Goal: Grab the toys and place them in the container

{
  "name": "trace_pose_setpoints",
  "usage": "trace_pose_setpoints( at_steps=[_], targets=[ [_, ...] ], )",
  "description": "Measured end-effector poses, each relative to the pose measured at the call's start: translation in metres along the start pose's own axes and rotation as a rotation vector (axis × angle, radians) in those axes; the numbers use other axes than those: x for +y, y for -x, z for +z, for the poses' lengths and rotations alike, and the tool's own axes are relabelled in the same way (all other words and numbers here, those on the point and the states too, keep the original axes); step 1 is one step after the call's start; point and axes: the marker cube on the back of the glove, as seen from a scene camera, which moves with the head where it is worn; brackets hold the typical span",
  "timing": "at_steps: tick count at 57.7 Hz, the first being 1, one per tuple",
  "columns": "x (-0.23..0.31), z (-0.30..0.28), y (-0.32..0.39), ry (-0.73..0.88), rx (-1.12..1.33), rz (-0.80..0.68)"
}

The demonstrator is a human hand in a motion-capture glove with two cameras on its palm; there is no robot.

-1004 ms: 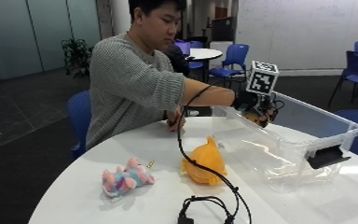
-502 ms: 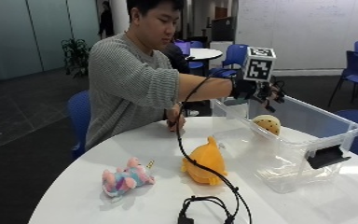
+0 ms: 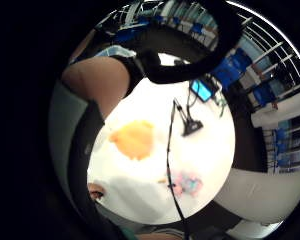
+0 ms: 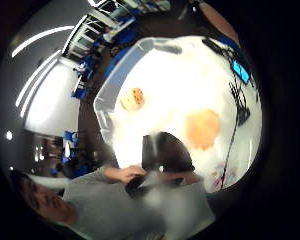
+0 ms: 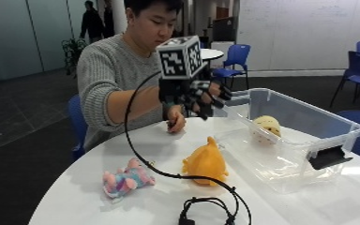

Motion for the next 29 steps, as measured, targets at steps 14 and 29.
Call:
trace_pose_setpoints(
  at_steps=[14, 29],
  targets=[
    [0.001, 0.141, -0.017, 0.305, 0.085, 0.108],
    [0.005, 0.199, -0.015, 0.322, 0.162, 0.132]
  ],
)
